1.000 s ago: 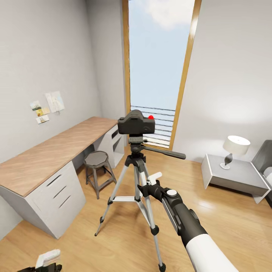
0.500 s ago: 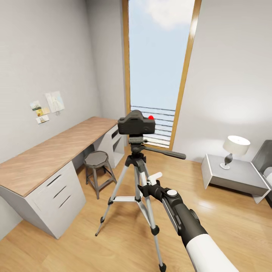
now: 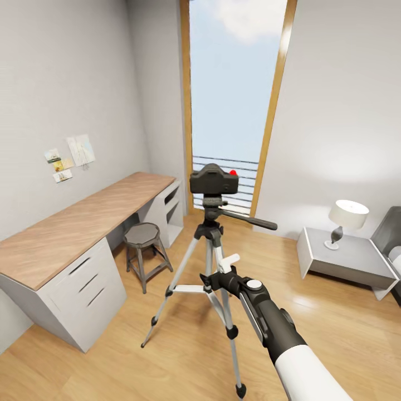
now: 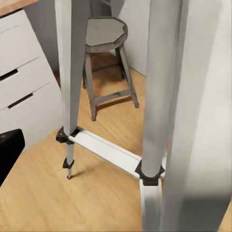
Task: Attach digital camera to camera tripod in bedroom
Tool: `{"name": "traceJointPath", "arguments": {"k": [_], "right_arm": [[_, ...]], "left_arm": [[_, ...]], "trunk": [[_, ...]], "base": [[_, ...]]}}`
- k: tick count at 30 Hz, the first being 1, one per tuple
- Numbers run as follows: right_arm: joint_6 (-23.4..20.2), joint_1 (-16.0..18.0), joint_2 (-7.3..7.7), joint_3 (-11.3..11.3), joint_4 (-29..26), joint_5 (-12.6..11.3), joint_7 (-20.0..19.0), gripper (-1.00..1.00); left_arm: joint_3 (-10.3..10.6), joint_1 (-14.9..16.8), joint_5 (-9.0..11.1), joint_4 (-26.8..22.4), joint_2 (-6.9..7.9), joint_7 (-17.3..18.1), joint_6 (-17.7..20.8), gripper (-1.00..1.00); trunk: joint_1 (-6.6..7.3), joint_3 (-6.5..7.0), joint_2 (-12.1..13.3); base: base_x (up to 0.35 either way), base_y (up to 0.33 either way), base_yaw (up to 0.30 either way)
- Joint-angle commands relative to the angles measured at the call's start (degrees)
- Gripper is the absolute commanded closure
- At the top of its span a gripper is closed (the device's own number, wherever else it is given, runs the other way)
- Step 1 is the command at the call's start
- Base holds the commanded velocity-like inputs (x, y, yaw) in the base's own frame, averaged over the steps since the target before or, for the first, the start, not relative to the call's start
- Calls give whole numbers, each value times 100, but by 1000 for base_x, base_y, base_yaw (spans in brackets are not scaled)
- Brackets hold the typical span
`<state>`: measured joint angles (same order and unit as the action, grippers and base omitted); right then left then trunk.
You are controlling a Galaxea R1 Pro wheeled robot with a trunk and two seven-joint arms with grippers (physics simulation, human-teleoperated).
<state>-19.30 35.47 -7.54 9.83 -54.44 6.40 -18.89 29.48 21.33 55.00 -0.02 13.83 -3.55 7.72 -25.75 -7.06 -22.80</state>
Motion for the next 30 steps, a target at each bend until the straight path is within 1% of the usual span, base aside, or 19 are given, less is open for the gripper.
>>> {"name": "traceJointPath", "arguments": {"k": [1, 9, 21, 30], "right_arm": [[-24, 4, -2, -7, -8, 55, -36, -100], [-22, 4, -2, -8, 17, 54, -29, -100], [-22, 4, 23, -21, 216, 66, -21, -100], [-14, 4, 38, -71, 238, 71, -14, -100]], "left_arm": [[48, 7, 51, -2, 0, -14, 17, -100], [47, 4, 48, 2, 4, -14, -3, -100], [42, 4, 59, -3, 16, -8, -20, -100], [41, 3, 69, 2, 9, -13, -15, -100]], "trunk": [[-3, -12, -12], [-3, -12, -12], [-3, -12, -12], [-3, -12, -12]], "base": [[0, 0, 0], [0, 0, 0], [0, 0, 0], [0, 0, 0]]}}
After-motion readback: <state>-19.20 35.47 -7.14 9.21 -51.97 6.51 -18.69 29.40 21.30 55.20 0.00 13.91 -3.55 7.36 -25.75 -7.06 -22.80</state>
